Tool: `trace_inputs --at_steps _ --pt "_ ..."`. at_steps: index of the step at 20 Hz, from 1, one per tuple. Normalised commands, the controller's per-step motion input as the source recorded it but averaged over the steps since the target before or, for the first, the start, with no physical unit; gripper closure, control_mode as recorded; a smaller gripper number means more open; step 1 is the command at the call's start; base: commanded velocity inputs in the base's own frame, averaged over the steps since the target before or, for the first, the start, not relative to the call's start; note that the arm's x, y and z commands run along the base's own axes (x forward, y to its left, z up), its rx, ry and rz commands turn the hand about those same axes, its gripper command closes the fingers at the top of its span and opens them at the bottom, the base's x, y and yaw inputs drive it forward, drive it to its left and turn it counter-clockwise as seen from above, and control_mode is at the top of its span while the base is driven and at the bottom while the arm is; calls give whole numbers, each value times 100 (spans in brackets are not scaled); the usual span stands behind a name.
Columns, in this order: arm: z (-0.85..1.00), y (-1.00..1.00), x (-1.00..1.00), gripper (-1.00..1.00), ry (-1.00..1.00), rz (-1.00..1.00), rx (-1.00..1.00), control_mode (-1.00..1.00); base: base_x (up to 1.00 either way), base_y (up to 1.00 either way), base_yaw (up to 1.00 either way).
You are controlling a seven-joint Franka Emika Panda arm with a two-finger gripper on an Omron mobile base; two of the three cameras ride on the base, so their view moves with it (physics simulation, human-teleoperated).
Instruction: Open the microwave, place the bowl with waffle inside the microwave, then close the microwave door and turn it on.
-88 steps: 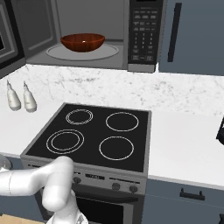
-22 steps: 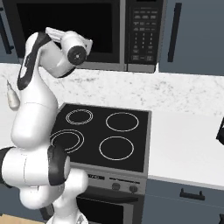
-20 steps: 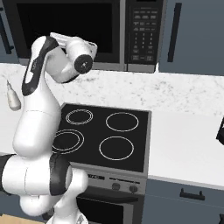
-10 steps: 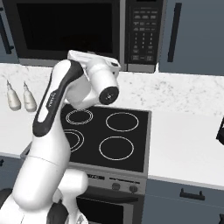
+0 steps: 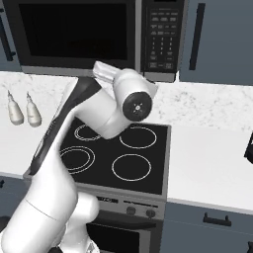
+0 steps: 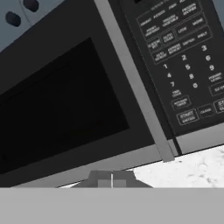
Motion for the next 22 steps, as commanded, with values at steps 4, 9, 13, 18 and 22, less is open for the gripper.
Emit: trace_inputs --at_steps 4,9,13,18,22 --pt "-8 -39 -36 100 18 -1 5 -100 0 0 0" --pt "-19 -19 -17 100 8 -5 13 -100 0 0 0" --pt "-15 3 -2 100 6 -27 17 -100 0 0 0" --pt "0 4 -4 100 -1 -26 31 -100 0 0 0" --pt "-14 2 -2 100 -16 -24 42 -100 0 0 0"
